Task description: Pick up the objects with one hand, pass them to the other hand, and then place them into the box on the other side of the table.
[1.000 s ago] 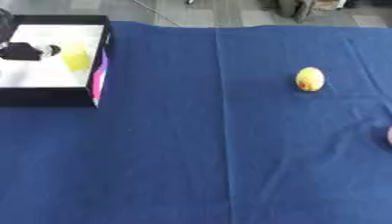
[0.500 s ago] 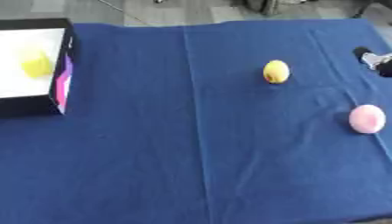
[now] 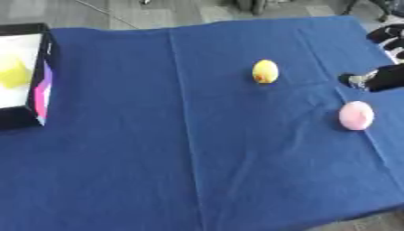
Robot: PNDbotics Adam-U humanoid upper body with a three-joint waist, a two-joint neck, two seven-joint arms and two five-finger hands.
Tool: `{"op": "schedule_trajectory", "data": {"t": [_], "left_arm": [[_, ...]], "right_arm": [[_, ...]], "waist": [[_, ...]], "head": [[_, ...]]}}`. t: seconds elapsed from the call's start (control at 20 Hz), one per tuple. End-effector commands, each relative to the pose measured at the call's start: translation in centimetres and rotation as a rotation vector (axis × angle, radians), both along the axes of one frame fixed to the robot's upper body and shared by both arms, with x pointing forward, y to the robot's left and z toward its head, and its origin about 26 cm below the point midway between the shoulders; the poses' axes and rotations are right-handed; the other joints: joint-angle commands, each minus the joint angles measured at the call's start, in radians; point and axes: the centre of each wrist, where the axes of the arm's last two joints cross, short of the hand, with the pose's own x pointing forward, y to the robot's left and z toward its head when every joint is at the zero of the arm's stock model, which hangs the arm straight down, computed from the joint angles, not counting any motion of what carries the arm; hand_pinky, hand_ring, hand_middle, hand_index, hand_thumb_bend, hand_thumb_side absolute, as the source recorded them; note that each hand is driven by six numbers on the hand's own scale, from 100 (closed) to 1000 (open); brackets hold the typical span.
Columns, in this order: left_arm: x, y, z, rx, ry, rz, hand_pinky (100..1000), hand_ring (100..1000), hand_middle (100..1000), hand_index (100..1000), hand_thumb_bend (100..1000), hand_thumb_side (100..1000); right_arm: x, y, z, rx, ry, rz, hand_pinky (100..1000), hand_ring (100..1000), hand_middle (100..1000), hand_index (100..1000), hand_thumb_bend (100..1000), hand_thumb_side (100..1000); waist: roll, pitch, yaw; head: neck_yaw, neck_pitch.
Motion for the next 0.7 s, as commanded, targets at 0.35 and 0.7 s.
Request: {"op": "schedule_trajectory", "data": {"t": [0.35,0.7], "left_arm": [[-0.4,0.3,0.1,0.008,-0.046,-0.059,798,757,686,863,789,508],[-0.4,0.0,-0.1,0.012,-0.046,-0.073,798,756,682,858,791,506]], "right_arm": [[-0.7,-0.9,-0.2,-0.054,0.169,-0.077,889,905,866,876,503,199],[-0.4,-2.0,-1.6,-0.085,0.204,-0.172,880,879,845,845,457,146]], "waist": [[0.004,-0.017,0.009],[0.011,-0.007,0.023]], "head": [[-0.023,-0.013],[-0.033,-0.023]]}}
